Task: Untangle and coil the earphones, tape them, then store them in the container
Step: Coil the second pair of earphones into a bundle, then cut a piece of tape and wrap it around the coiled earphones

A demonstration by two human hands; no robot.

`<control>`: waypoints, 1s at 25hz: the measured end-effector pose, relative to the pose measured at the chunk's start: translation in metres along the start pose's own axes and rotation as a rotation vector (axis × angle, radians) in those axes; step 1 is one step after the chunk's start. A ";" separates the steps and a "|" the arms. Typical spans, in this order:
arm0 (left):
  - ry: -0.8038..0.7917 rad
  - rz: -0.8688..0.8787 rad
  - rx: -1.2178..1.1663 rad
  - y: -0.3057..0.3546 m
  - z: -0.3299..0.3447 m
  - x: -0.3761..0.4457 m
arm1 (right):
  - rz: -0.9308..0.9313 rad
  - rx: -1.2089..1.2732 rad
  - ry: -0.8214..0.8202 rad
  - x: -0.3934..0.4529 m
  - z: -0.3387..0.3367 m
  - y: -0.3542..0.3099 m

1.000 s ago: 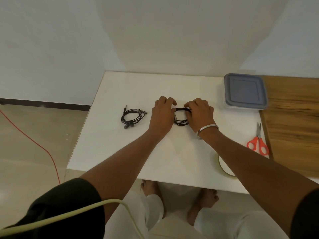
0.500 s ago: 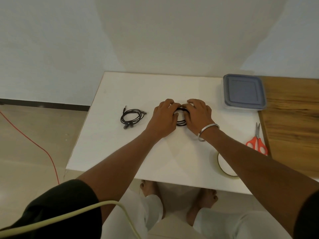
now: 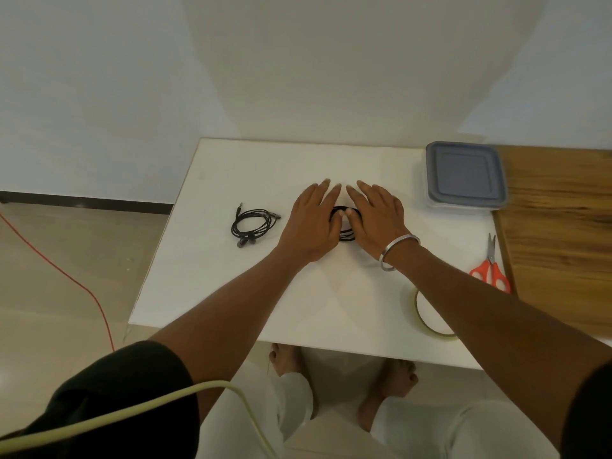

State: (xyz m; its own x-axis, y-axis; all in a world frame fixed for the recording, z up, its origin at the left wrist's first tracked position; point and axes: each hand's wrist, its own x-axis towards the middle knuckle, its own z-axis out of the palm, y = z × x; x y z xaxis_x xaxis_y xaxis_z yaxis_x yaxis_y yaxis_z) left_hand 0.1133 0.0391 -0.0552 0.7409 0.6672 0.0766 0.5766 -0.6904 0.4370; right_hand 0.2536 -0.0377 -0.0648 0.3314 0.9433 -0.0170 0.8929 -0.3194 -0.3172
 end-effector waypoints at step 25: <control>-0.204 0.057 0.119 0.096 -0.012 -0.057 | 0.098 -0.009 -0.041 -0.109 -0.083 0.056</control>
State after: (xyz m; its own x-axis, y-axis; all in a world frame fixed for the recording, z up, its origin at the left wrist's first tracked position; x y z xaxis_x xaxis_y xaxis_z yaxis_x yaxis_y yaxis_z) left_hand 0.1217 -0.0619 -0.0065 0.8206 0.5645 -0.0897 0.5595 -0.7613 0.3278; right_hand 0.2929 -0.1660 -0.0015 0.4048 0.9103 -0.0865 0.8595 -0.4111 -0.3038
